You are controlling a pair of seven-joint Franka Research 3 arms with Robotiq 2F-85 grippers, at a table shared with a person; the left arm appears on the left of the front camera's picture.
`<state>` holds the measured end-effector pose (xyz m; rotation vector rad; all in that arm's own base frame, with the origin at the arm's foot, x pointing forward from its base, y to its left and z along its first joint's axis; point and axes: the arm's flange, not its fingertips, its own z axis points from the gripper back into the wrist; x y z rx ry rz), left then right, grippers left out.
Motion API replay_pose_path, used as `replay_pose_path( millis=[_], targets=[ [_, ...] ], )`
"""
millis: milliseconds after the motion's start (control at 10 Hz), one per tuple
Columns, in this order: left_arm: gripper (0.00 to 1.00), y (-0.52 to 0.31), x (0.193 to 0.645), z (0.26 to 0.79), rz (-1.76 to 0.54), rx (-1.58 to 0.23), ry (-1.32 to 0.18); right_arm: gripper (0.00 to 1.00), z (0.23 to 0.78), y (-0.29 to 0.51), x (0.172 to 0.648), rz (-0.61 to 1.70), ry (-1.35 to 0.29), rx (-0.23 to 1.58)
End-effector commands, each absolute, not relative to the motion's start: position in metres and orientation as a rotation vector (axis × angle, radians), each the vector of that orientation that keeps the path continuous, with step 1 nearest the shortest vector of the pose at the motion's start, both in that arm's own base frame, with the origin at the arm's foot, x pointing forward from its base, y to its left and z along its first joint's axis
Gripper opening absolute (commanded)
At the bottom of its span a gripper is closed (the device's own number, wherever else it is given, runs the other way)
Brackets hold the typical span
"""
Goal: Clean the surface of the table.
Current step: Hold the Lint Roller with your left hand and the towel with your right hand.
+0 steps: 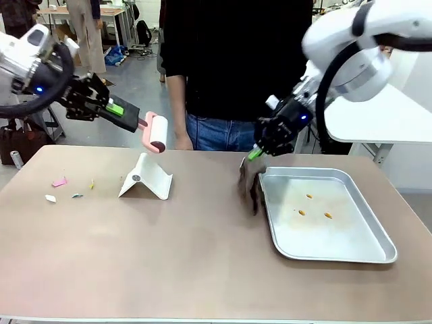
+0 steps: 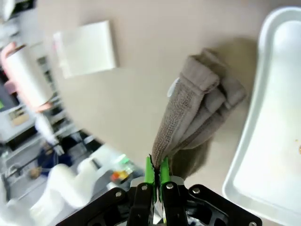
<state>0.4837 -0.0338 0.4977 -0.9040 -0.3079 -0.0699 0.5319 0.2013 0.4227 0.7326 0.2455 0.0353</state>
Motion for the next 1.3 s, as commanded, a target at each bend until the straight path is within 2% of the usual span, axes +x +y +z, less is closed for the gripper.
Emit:
replay_pose_path(
  millis=[0, 200, 500, 700, 900, 1200],
  targets=[
    [0.0, -0.015, 0.458, 0.503, -0.077, -0.983, -0.363, 0.0, 0.423, 0.17, 0.535, 0.059, 0.303, 0.974],
    [0.0, 0.011, 0.432, 0.521, -0.071, -1.053, -0.327, 0.0, 0.436, 0.131, 0.531, 0.137, 0.345, 1.213],
    [0.0, 0.061, 0.399, 0.542, -0.121, -1.159, -0.235, 0.0, 0.454, 0.071, 0.514, 0.207, 0.316, 1.446],
    [0.0, 0.101, 0.382, 0.539, -0.119, -1.242, -0.156, 0.0, 0.458, 0.026, 0.505, 0.174, 0.269, 1.51],
    [0.0, 0.141, 0.36, 0.522, -0.207, -1.27, -0.075, 0.0, 0.453, -0.032, 0.497, 0.133, 0.174, 1.487],
    [0.0, 0.174, 0.335, 0.499, -0.207, -1.344, -0.09, 0.0, 0.453, -0.11, 0.478, 0.074, -0.104, 1.481]
  ],
)
